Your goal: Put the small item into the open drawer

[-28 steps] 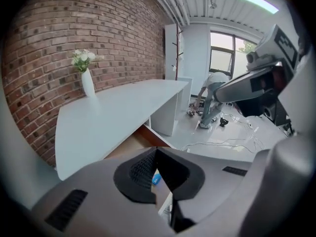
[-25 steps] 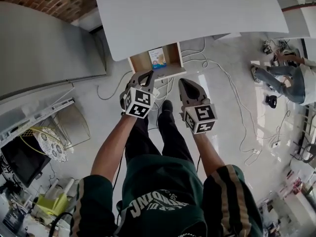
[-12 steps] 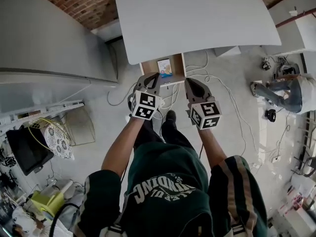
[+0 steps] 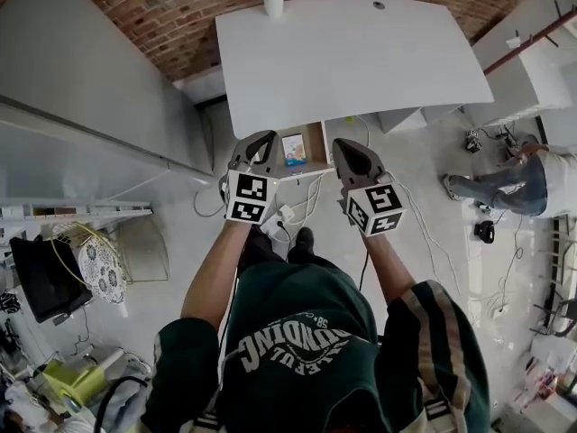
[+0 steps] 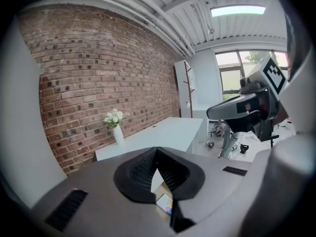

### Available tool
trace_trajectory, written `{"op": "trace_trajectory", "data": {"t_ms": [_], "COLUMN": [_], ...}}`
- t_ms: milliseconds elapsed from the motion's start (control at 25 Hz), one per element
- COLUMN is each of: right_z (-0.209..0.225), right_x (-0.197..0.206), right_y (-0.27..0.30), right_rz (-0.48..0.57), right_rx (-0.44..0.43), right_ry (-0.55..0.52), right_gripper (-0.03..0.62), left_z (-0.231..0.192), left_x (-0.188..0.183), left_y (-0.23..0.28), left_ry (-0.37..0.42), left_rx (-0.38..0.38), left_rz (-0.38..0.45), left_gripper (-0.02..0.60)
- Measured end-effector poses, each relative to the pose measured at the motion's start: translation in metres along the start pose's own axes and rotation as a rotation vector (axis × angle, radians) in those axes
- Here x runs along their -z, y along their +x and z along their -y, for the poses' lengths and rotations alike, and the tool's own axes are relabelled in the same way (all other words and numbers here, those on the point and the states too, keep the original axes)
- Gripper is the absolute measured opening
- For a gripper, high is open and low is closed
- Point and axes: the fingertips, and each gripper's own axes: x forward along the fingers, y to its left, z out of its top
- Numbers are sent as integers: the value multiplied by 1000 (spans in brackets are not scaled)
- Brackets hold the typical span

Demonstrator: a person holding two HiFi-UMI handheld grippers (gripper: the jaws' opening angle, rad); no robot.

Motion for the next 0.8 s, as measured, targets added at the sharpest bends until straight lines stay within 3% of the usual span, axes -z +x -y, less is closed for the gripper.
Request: {"op": "trace_trajectory", "data": {"t_ms": [240, 800], "right_z": [1, -5], "right_x": [-34, -55], "right_y": [4, 11], "right_rz": [55, 59], "right_rx": [-13, -27], "right_ry": [-44, -103], "right_gripper": [25, 25], "left_z": [-19, -35], "left_x": [-40, -53], "left_y": [-15, -26], "left_ry": [-1, 10], "left_rx": [-49, -69], "left_rz": [93, 104], "left_gripper": [15, 15]}}
